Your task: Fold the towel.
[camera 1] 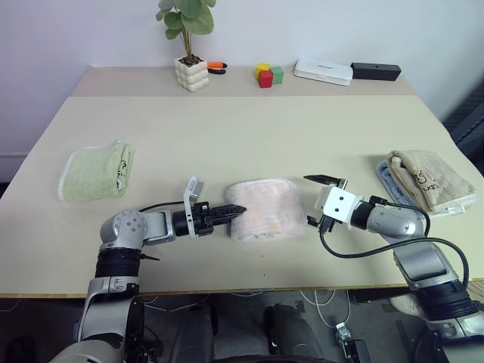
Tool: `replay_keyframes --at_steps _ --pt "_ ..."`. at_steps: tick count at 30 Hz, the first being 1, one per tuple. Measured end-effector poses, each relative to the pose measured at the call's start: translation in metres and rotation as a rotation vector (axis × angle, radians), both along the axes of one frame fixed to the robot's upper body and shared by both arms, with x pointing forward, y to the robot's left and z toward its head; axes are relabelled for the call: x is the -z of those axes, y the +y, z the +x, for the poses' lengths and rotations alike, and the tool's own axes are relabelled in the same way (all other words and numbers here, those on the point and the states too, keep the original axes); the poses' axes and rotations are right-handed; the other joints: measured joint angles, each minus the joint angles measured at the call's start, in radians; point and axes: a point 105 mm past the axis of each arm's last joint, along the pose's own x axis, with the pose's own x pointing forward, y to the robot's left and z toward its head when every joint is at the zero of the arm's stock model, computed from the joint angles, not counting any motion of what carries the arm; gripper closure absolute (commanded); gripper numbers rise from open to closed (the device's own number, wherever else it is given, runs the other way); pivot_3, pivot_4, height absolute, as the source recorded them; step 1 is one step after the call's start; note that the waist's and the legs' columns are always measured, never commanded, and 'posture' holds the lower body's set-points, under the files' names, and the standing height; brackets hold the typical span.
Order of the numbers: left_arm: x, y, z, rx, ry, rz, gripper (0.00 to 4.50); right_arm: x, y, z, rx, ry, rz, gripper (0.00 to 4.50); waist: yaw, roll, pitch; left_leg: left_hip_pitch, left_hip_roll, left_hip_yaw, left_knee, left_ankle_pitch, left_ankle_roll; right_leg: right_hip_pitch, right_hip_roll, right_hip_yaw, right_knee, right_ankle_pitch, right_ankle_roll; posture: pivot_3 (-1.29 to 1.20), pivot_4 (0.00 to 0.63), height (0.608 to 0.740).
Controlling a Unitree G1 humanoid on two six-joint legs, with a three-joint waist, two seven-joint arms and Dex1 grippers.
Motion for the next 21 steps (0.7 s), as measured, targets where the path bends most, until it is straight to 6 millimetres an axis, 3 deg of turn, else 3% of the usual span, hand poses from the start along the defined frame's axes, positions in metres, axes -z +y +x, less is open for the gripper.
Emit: replay_keyframes --at_steps 8,13,21 --pt "-0.002 -0.001 0.000 0.002 -0.010 -0.004 4.42 0.000 -0.001 0.000 0.003 -0.003 -0.008 0.00 -0.001 0.000 0.000 0.001 0.000 0.000 0.000 0.000 0.000 0.001 0.000 0.000 0.000 0.000 0.000 0.00 0.150 0.740" --pt "-0.002 0.002 -0.001 -0.010 -0.022 0.002 4.42 -0.001 -0.012 0.001 0.019 0.006 -0.045 0.00 -0.003 0.000 0.000 0.001 0.000 0.000 0.000 0.000 0.000 0.001 0.000 0.000 0.000 0.000 0.000 0.00 0.150 0.740" --pt "-0.008 0.039 -0.003 -0.113 -0.057 0.047 4.42 0.000 -0.033 0.006 0.081 0.018 -0.065 0.00 -0.007 0.000 0.000 0.002 0.001 0.000 -0.002 0.000 0.000 0.000 0.000 0.000 0.000 0.000 0.000 0.00 0.150 0.740"
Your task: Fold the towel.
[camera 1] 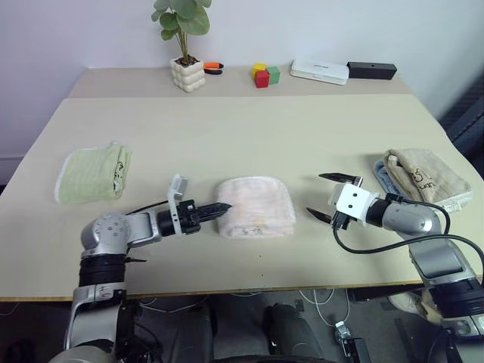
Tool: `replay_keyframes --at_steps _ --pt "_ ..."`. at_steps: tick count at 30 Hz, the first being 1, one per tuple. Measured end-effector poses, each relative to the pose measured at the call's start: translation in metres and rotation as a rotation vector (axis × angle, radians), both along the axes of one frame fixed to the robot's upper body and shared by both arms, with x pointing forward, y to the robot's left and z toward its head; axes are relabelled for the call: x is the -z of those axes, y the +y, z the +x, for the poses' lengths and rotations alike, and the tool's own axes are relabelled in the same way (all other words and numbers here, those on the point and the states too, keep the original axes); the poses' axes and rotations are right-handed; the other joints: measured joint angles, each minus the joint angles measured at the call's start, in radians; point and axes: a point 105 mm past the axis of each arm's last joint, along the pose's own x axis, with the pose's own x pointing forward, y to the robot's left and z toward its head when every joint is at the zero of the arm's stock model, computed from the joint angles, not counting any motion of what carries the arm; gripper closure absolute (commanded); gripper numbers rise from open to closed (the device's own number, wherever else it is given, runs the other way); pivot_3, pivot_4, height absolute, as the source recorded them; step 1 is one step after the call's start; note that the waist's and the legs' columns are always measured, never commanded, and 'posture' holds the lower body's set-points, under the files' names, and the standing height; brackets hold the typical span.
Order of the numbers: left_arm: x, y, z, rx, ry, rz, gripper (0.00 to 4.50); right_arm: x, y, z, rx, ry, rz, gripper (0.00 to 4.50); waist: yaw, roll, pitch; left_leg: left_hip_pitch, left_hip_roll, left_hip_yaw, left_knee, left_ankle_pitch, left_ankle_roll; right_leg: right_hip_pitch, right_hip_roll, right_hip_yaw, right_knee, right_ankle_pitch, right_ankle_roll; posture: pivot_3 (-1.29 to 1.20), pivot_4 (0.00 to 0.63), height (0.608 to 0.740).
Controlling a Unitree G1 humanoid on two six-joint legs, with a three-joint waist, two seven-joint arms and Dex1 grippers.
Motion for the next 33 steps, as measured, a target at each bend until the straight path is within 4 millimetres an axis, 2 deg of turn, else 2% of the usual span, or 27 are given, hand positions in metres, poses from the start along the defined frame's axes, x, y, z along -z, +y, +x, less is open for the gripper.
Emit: replay_keyframes --at_steps 5,14,17,20,23,33 --pt "-0.007 0.011 -0.002 -0.049 -0.036 0.005 4.42 -0.003 0.000 0.003 -0.001 -0.014 -0.002 0.00 0.006 0.000 0.000 0.000 0.000 0.000 0.001 0.000 0.000 0.000 0.000 0.000 0.000 -0.001 -0.002 0.00 0.150 0.740" --pt "0.004 0.031 -0.014 -0.163 -0.017 0.031 4.42 -0.011 0.007 0.008 -0.007 -0.024 0.051 0.00 0.002 0.000 0.000 0.000 0.000 0.000 0.000 0.000 0.000 0.000 0.000 0.000 0.000 -0.001 -0.002 0.00 0.150 0.740" --pt "0.009 0.036 -0.019 -0.196 -0.003 0.040 4.42 -0.017 0.010 0.011 0.002 -0.023 0.102 0.00 0.003 0.000 0.000 0.000 0.000 0.000 0.001 0.000 0.000 0.000 0.000 0.000 0.000 -0.001 -0.003 0.00 0.150 0.740" --pt "0.008 0.035 -0.022 -0.208 -0.006 0.026 4.42 -0.028 0.021 0.014 -0.020 -0.043 0.152 0.00 0.005 0.000 0.000 0.000 0.000 0.000 0.001 0.000 0.000 0.000 -0.001 0.000 0.000 -0.001 -0.003 0.00 0.150 0.740" --pt "0.004 0.037 -0.021 -0.223 -0.020 0.021 4.42 -0.036 0.028 0.014 -0.039 -0.065 0.158 0.00 0.006 0.000 0.000 0.000 0.000 0.000 0.001 0.000 0.000 0.000 -0.001 0.000 0.000 -0.001 -0.003 0.00 0.150 0.740" --pt "-0.012 0.057 0.001 -0.399 -0.140 0.035 4.42 -0.030 0.029 0.015 -0.041 -0.049 0.147 0.00 0.004 0.000 0.000 0.000 0.000 0.000 0.001 0.000 0.000 0.000 -0.001 0.000 0.000 -0.001 -0.003 0.00 0.150 0.740"
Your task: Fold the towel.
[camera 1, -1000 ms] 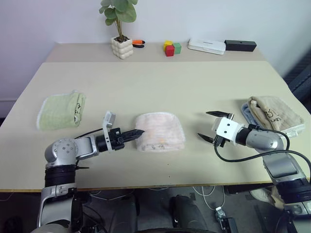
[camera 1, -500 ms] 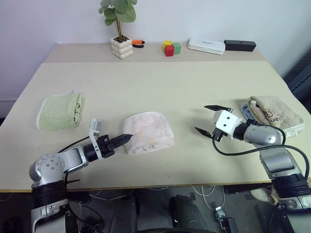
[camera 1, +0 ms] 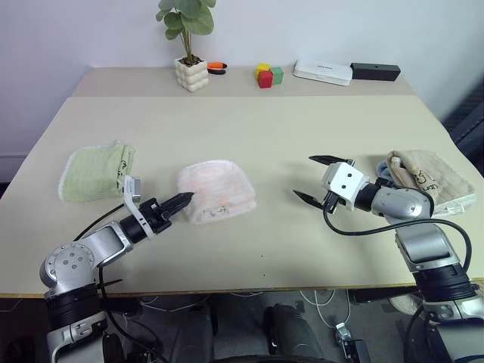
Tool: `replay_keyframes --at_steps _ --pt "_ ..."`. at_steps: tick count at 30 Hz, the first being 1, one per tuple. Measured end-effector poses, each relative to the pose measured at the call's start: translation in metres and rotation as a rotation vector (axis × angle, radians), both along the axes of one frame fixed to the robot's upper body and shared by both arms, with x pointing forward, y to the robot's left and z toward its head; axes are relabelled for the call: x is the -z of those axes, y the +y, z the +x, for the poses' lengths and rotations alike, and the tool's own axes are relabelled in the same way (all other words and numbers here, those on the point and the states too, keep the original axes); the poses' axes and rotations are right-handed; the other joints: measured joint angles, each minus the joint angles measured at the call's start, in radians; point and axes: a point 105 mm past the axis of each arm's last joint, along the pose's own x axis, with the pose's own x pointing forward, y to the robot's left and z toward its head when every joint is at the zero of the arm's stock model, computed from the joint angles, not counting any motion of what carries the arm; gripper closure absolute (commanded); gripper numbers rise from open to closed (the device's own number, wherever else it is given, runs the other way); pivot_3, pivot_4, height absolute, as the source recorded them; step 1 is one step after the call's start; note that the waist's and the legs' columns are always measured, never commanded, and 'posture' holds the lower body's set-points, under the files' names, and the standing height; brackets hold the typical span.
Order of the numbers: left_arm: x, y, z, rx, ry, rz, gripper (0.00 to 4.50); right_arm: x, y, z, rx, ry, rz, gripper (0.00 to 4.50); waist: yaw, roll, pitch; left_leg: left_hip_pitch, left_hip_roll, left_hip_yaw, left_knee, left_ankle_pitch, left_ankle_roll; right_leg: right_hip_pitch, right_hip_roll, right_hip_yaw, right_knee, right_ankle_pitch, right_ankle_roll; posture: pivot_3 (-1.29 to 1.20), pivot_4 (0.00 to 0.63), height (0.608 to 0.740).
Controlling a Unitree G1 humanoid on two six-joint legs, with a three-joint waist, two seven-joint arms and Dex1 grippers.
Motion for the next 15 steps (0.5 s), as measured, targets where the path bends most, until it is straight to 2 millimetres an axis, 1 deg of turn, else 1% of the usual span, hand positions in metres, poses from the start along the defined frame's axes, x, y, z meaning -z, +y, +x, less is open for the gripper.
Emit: replay_keyframes --at_steps 3,5,8,12,15 --pt "-0.004 0.008 0.004 -0.031 -0.066 0.066 4.42 0.000 0.000 0.000 0.000 0.000 0.000 0.00 -0.001 0.000 0.000 0.000 0.000 0.000 0.000 0.000 0.000 0.000 0.000 0.000 0.000 0.000 0.000 0.00 0.150 0.740" --pt "-0.010 0.012 0.010 -0.063 -0.124 0.091 4.42 0.000 0.000 0.000 0.000 0.000 -0.001 0.00 0.001 0.000 0.000 0.000 0.000 0.000 0.000 0.000 0.000 0.000 0.000 0.000 0.000 0.000 0.000 0.00 0.150 0.740" --pt "-0.029 0.017 0.021 -0.093 -0.197 0.083 4.42 0.000 0.001 0.000 -0.005 -0.005 0.000 0.00 0.003 0.000 0.000 -0.001 0.000 0.000 0.000 0.000 0.000 0.000 0.000 0.000 0.000 0.000 0.000 0.00 0.150 0.740" --pt "-0.052 0.024 0.030 -0.128 -0.281 0.094 4.42 -0.001 0.002 0.001 -0.010 -0.006 0.006 0.00 0.000 0.000 0.000 -0.001 0.000 0.000 0.000 0.000 0.000 0.000 0.000 0.000 0.000 0.000 0.000 0.00 0.150 0.740" --pt "-0.063 0.023 0.037 -0.139 -0.321 0.086 4.42 -0.003 0.013 -0.001 -0.038 0.031 0.108 0.00 -0.001 0.000 0.000 -0.001 0.000 0.000 0.000 0.000 0.000 0.000 0.000 0.000 0.000 0.002 0.003 0.00 0.150 0.740"
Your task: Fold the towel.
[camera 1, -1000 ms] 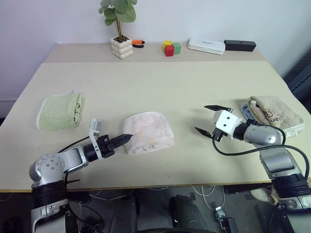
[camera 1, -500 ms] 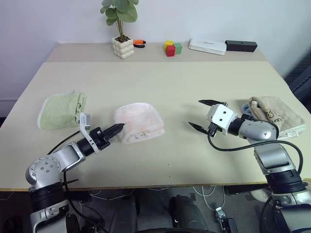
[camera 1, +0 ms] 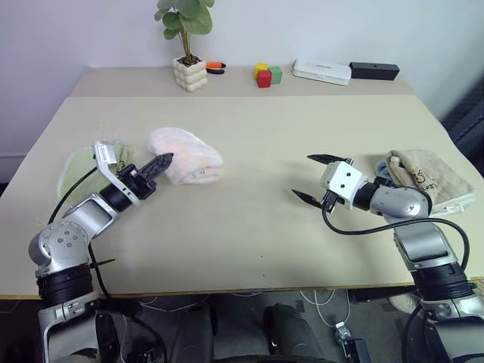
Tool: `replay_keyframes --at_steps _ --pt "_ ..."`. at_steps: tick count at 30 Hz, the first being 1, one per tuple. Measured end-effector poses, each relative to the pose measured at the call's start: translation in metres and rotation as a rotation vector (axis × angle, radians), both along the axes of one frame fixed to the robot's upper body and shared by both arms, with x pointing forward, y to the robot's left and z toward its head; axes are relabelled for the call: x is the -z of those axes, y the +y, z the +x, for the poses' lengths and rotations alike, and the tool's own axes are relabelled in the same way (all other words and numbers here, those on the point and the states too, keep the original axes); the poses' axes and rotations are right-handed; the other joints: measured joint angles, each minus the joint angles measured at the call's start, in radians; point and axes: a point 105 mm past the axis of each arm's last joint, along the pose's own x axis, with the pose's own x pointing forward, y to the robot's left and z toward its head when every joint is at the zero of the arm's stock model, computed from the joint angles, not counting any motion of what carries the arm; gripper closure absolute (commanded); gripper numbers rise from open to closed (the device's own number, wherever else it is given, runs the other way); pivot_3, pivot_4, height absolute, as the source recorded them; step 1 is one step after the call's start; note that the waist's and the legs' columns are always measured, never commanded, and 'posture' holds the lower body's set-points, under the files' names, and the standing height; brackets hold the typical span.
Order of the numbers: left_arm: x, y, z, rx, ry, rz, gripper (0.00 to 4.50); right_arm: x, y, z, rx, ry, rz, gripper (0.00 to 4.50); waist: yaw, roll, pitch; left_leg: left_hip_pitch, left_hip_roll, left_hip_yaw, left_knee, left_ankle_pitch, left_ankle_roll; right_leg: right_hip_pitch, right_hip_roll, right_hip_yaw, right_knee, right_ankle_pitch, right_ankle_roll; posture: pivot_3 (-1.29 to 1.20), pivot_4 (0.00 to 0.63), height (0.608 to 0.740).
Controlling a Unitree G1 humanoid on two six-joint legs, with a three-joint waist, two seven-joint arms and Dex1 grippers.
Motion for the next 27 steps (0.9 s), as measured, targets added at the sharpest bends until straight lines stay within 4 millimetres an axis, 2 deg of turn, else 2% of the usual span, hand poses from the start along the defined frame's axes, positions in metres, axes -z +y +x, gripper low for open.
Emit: replay_keyframes --at_steps 2,5,9,16,24,27 --pt "-0.008 0.000 0.005 -0.010 -0.030 0.000 4.42 -0.008 0.010 -0.004 -0.032 0.041 0.117 0.00 0.000 0.000 0.000 0.000 0.000 0.000 0.000 0.000 0.000 0.000 0.000 0.000 0.000 0.000 0.000 0.00 0.150 0.740" --pt "-0.018 0.000 0.010 -0.018 -0.061 -0.007 4.42 -0.030 0.018 -0.012 -0.075 0.099 0.298 0.00 0.001 0.000 0.000 -0.001 0.000 0.000 0.000 0.000 0.000 0.000 0.000 0.000 0.000 0.000 0.000 0.00 0.150 0.740" --pt "-0.030 0.013 0.018 -0.053 -0.091 0.015 4.42 -0.053 0.027 -0.028 -0.166 0.181 0.445 0.00 0.001 0.000 0.000 -0.001 0.000 0.000 0.000 0.000 0.000 0.000 0.000 0.000 0.000 0.000 0.000 0.00 0.150 0.740" --pt "-0.062 0.049 0.027 -0.145 -0.180 0.063 4.42 -0.051 0.036 -0.041 -0.231 0.317 0.494 0.00 0.000 0.000 0.000 -0.001 0.000 0.000 -0.001 0.000 0.000 -0.001 0.000 0.000 0.000 0.000 0.000 0.00 0.150 0.740" --pt "-0.073 0.083 0.018 -0.260 -0.237 0.056 4.42 -0.050 0.039 -0.050 -0.282 0.399 0.518 0.00 0.000 -0.001 0.001 -0.002 0.000 0.000 0.000 0.000 0.000 -0.002 0.000 0.000 0.000 0.000 0.000 0.00 0.150 0.740" --pt "-0.065 0.097 0.007 -0.305 -0.230 0.069 4.42 -0.050 0.038 -0.050 -0.286 0.403 0.510 0.00 -0.001 -0.001 0.001 -0.002 0.001 0.000 -0.001 0.000 0.000 -0.002 0.000 0.000 0.000 0.000 0.000 0.00 0.150 0.740"
